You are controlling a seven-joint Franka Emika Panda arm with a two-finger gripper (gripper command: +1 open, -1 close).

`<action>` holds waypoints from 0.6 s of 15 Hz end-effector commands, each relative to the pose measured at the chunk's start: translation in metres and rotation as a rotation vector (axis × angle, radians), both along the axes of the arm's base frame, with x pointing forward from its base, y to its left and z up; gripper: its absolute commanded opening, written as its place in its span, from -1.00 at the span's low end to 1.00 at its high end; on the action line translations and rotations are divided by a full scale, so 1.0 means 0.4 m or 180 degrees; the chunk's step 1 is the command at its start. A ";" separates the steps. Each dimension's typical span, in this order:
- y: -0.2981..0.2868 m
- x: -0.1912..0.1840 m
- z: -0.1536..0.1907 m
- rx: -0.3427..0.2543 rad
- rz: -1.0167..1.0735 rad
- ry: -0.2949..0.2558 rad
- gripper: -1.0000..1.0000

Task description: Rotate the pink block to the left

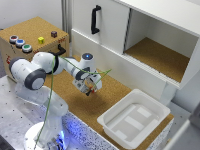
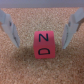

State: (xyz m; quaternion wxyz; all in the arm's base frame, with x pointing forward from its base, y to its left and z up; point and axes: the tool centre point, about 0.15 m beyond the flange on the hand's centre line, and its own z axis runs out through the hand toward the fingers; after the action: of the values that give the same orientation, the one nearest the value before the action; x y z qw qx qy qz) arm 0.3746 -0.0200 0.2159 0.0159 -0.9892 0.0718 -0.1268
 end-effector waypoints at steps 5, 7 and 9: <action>0.036 0.044 0.039 0.0033 0.0247 -0.0128 -1.00; 0.068 0.064 0.089 -0.0091 0.0629 -0.0188 -1.00; 0.094 0.068 0.122 -0.0234 0.1087 -0.0129 -1.00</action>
State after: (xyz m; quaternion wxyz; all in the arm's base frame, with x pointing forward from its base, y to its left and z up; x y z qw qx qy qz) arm 0.3915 -0.0039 0.2275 0.0113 -0.9871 0.0037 -0.1594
